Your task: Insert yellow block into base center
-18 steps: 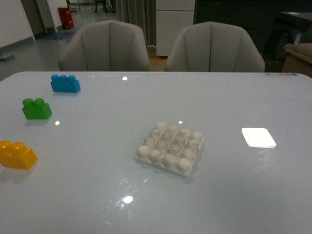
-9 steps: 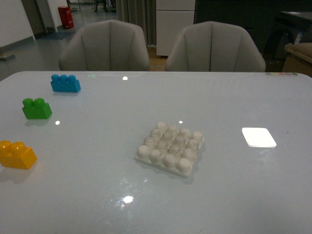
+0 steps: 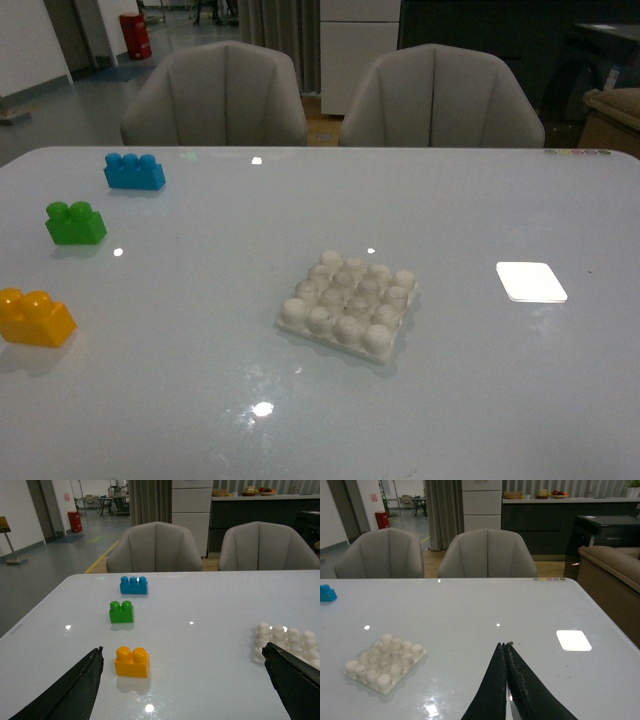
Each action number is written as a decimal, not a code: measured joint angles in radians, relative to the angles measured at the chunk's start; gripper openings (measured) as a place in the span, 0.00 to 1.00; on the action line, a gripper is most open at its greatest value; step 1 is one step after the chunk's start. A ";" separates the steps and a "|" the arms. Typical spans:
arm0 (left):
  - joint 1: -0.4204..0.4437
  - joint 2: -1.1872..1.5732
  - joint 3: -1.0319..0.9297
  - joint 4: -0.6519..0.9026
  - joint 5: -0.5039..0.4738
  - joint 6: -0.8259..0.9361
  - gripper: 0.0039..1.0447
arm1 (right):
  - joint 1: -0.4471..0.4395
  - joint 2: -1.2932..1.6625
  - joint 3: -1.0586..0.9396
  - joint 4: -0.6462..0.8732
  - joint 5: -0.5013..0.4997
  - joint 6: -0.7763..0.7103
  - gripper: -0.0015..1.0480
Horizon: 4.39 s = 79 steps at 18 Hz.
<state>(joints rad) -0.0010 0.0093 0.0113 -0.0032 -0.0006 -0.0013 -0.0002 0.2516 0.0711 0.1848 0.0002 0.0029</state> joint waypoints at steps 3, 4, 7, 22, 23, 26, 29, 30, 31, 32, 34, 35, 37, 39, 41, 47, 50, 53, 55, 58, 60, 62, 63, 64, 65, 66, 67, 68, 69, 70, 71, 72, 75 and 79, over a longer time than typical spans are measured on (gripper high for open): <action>0.000 0.000 0.000 0.000 0.000 0.000 0.94 | 0.000 -0.046 -0.022 -0.028 0.000 0.000 0.02; 0.000 0.000 0.000 0.000 0.000 0.000 0.94 | 0.000 -0.061 -0.026 -0.035 0.000 0.000 0.02; 0.000 0.000 0.000 0.000 -0.001 0.001 0.94 | 0.000 -0.247 -0.060 -0.191 -0.002 0.000 0.02; 0.000 0.000 0.000 0.000 0.000 0.001 0.94 | 0.000 -0.247 -0.060 -0.188 0.000 -0.001 0.91; 0.000 0.000 0.000 0.000 0.000 0.001 0.94 | 0.000 -0.247 -0.060 -0.188 0.000 0.000 0.96; 0.002 0.002 0.001 -0.012 0.008 0.002 0.94 | 0.000 -0.247 -0.060 -0.188 0.000 0.000 0.94; 0.095 0.175 0.132 -0.256 0.220 0.020 0.94 | 0.000 -0.247 -0.060 -0.187 0.000 0.000 0.94; 0.088 0.191 0.162 -0.255 0.255 0.021 0.94 | 0.000 -0.247 -0.060 -0.188 -0.001 0.000 0.94; 0.085 0.191 0.186 -0.244 0.278 0.022 0.94 | 0.000 -0.247 -0.060 -0.189 0.000 0.000 0.94; 0.093 0.190 0.220 -0.233 0.296 0.026 0.94 | 0.000 -0.247 -0.060 -0.188 0.000 0.000 0.94; 0.145 0.232 0.248 -0.150 0.336 0.037 0.94 | 0.000 -0.247 -0.060 -0.188 0.000 0.000 0.94; 0.176 0.287 0.252 -0.097 0.356 0.051 0.94 | 0.000 -0.247 -0.060 -0.188 0.000 0.000 0.94; 0.245 0.468 0.262 0.043 0.406 0.095 0.94 | 0.000 -0.247 -0.060 -0.188 0.000 0.000 0.94; 0.295 0.729 0.339 0.235 0.443 0.147 0.94 | 0.000 -0.247 -0.060 -0.188 0.000 0.000 0.94; 0.300 0.977 0.459 0.379 0.448 0.188 0.94 | 0.000 -0.247 -0.060 -0.188 0.000 0.000 0.94; 0.280 1.640 0.743 0.403 0.389 0.269 0.94 | 0.000 -0.247 -0.060 -0.188 0.000 0.000 0.94; 0.261 1.911 0.815 0.426 0.333 0.290 0.94 | 0.000 -0.247 -0.060 -0.188 0.000 0.000 0.94; 0.278 1.936 0.851 0.412 0.329 0.259 0.94 | 0.000 -0.247 -0.060 -0.188 0.000 0.000 0.94; 0.278 1.938 0.851 0.412 0.324 0.256 0.94 | 0.000 -0.247 -0.060 -0.188 0.000 0.000 0.94; 0.278 1.941 0.851 0.411 0.314 0.243 0.94 | 0.000 -0.247 -0.060 -0.188 0.000 0.000 0.94; 0.282 1.943 0.855 0.400 0.315 0.234 0.94 | 0.000 -0.247 -0.060 -0.188 0.000 0.000 0.94; 0.283 1.954 0.858 0.397 0.314 0.214 0.94 | 0.000 -0.247 -0.060 -0.188 0.000 0.000 0.94; 0.286 1.958 0.859 0.392 0.321 0.200 0.94 | 0.000 -0.247 -0.060 -0.188 0.000 0.000 0.94; 0.286 1.963 0.861 0.394 0.322 0.192 0.94 | 0.000 -0.247 -0.060 -0.188 0.000 0.000 0.94; 0.286 1.964 0.861 0.396 0.322 0.192 0.94 | 0.000 -0.247 -0.060 -0.188 0.000 0.000 0.94; 0.286 1.967 0.861 0.403 0.319 0.192 0.94 | 0.000 -0.247 -0.060 -0.188 0.000 0.000 0.94; 0.285 1.970 0.860 0.413 0.319 0.191 0.94 | 0.000 -0.247 -0.060 -0.188 0.000 0.000 0.94; 0.283 1.972 0.860 0.427 0.319 0.192 0.94 | 0.000 -0.247 -0.060 -0.188 0.000 0.000 0.94; 0.280 1.974 0.858 0.436 0.328 0.192 0.94 | 0.000 -0.247 -0.060 -0.188 0.000 0.000 0.94; 0.279 1.976 0.857 0.442 0.338 0.192 0.94 | 0.000 -0.247 -0.060 -0.188 0.000 0.000 0.94; 0.279 1.981 0.857 0.446 0.344 0.194 0.94 | 0.000 -0.247 -0.060 -0.188 0.000 0.000 0.94; 0.277 1.988 0.855 0.447 0.345 0.201 0.94 | 0.000 -0.247 -0.060 -0.188 0.000 0.000 0.94; 0.274 2.013 0.840 0.467 0.351 0.219 0.94 | 0.000 -0.247 -0.060 -0.188 0.000 0.000 0.94; 0.270 2.034 0.831 0.490 0.352 0.219 0.94 | 0.000 -0.247 -0.060 -0.188 0.000 0.000 0.94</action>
<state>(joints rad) 0.2687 2.0430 0.8421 0.4866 0.3519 0.2180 -0.0002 0.0044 0.0109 -0.0032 -0.0002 0.0025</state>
